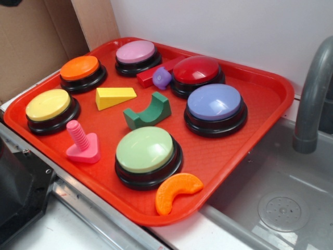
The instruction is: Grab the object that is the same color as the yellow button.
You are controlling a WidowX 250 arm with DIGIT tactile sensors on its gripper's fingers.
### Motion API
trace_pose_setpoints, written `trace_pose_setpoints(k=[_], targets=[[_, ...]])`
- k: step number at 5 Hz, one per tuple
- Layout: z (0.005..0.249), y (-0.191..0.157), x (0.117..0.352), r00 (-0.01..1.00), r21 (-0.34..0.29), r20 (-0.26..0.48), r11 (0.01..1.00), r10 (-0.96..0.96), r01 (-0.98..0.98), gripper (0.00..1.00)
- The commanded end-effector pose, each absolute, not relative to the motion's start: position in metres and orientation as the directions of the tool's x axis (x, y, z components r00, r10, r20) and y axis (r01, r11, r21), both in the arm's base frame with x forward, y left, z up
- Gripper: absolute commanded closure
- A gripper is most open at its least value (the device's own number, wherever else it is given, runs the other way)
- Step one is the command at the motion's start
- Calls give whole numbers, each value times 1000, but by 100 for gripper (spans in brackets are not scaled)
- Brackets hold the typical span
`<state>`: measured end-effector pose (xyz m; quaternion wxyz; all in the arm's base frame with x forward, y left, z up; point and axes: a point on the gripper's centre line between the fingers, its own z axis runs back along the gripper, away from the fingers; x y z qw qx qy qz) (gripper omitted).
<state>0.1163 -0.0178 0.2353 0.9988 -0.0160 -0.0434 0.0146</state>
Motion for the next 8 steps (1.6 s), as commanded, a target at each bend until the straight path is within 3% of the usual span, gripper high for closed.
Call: trace_pose_setpoints(k=[1, 3, 5, 6, 8], targets=[[235, -18, 116, 996, -33, 86, 999, 31, -28, 0], [207, -2, 154, 972, 16, 197, 992, -128, 127, 0], [163, 23, 202, 944, 52, 192, 963, -269, 264, 0], [144, 37, 216, 934, 97, 171, 949, -313, 300, 0], [98, 62, 233, 896, 128, 216, 921, -387, 367, 0]])
